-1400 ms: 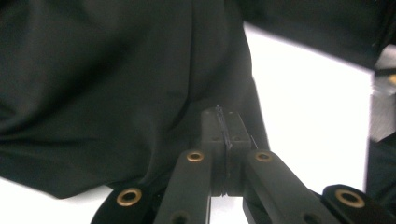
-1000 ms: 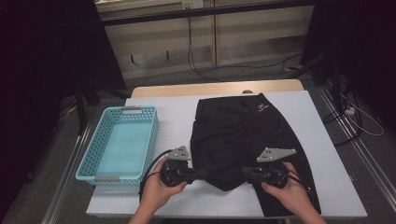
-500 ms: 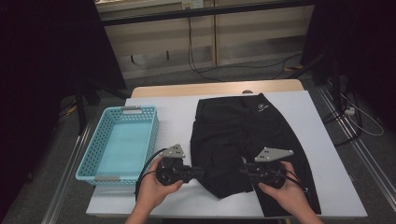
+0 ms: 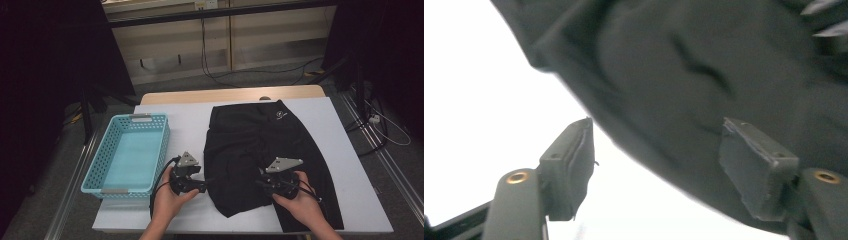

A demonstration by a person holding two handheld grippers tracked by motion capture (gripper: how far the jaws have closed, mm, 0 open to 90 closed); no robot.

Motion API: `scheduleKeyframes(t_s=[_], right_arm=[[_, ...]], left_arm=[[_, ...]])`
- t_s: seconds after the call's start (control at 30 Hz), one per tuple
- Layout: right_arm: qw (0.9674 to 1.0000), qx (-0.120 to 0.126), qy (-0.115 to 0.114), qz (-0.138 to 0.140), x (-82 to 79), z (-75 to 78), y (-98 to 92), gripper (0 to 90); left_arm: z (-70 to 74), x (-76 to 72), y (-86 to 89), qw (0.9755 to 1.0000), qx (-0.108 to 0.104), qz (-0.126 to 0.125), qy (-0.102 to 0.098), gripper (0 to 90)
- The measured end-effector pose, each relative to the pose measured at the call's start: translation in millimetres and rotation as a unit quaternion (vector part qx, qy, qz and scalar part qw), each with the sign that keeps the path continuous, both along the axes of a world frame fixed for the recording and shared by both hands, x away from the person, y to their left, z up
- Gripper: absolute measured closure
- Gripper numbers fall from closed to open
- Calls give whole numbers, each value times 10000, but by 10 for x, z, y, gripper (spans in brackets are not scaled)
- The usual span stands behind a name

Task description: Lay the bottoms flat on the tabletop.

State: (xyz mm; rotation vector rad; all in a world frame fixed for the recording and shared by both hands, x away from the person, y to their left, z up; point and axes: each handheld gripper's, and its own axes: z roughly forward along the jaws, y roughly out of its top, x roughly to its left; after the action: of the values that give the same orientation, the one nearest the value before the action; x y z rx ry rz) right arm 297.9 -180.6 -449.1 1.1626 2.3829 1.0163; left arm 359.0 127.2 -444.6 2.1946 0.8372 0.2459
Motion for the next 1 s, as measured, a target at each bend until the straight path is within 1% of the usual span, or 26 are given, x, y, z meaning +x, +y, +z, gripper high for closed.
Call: scheduleKeyframes(t_s=[0.07, 0.13, 0.17, 0.2, 0.27, 0.3, 0.33, 0.37, 0.43, 0.47, 0.53, 0.6, 0.63, 0.67, 0.73, 0.77, 0.8, 0.83, 0.87, 0.9, 0.93, 1.0], right_arm=[[10000, -25, 15, -29, 4, -17, -5, 672], [9999, -85, 51, -30, 7, -38, -4, 673], [9999, -130, 36, -25, 5, -43, -3, 678], [9999, -164, 46, -13, 2, -46, -2, 683], [9999, -115, 64, -11, -4, -51, -9, 715], [9999, -100, 72, -18, -11, -52, -10, 740], [9999, -98, 79, -2, -17, -51, -10, 780], [9999, -68, 109, 49, -21, -52, -10, 822], [9999, -37, 124, 88, -31, -54, -7, 874], [9998, -35, 128, 124, -35, -54, -5, 880], [9998, 4, 157, 129, -39, -50, -6, 883], [9996, 88, 228, 161, -45, -50, -7, 886], [9995, 104, 243, 167, -49, -50, -5, 886], [9995, 105, 252, 176, -51, -48, -4, 887], [9991, 204, 309, 208, -55, -43, -7, 888], [9988, 249, 348, 231, -62, -37, -9, 888], [9987, 259, 352, 253, -72, -32, -7, 888], [9986, 270, 352, 277, -86, -25, -1, 888], [9985, 282, 349, 303, -100, -19, 5, 888], [9983, 308, 359, 342, -113, -13, 13, 888], [9981, 339, 367, 371, -127, -5, 20, 888], [9971, 475, 404, 437, -145, 11, 35, 888]], left_arm=[[-25, 32, -5, 9999, -21, 117, -29, 292], [-47, 64, -10, 9997, 83, 207, -57, 293], [-64, 77, -21, 9997, 39, 235, -5, 301], [-77, 90, -27, 9996, 76, 261, 53, 316], [-114, 102, -55, 9997, 87, 241, 62, 363], [-108, 99, -69, 9996, 112, 254, 76, 368], [-97, 99, -78, 9997, 78, 200, 119, 396], [-89, 95, -91, 9995, -6, 193, 249, 467], [-85, 86, -111, 9995, 53, 189, 242, 544], [-77, 86, -113, 9994, 71, 166, 282, 590], [-74, 87, -120, 9986, -63, 163, 497, 709], [-71, 85, -129, 9984, -32, 150, 535, 771], [-66, 93, -126, 9977, -84, 144, 656, 807], [-66, 102, -120, 9956, -246, 144, 890, 866], [-39, 99, -110, 9958, -170, 117, 887, 881], [-11, 105, -92, 9949, -257, 133, 967, 884], [26, 107, -67, 9945, -331, 170, 977, 886], [64, 113, -36, 9951, -323, 174, 916, 888], [98, 118, -3, 9947, -395, 213, 925, 889], [123, 124, 31, 9948, -441, 243, 887, 890], [140, 126, 55, 9953, -444, 291, 815, 890], [154, 141, 92, 9954, -477, 349, 753, 890]])
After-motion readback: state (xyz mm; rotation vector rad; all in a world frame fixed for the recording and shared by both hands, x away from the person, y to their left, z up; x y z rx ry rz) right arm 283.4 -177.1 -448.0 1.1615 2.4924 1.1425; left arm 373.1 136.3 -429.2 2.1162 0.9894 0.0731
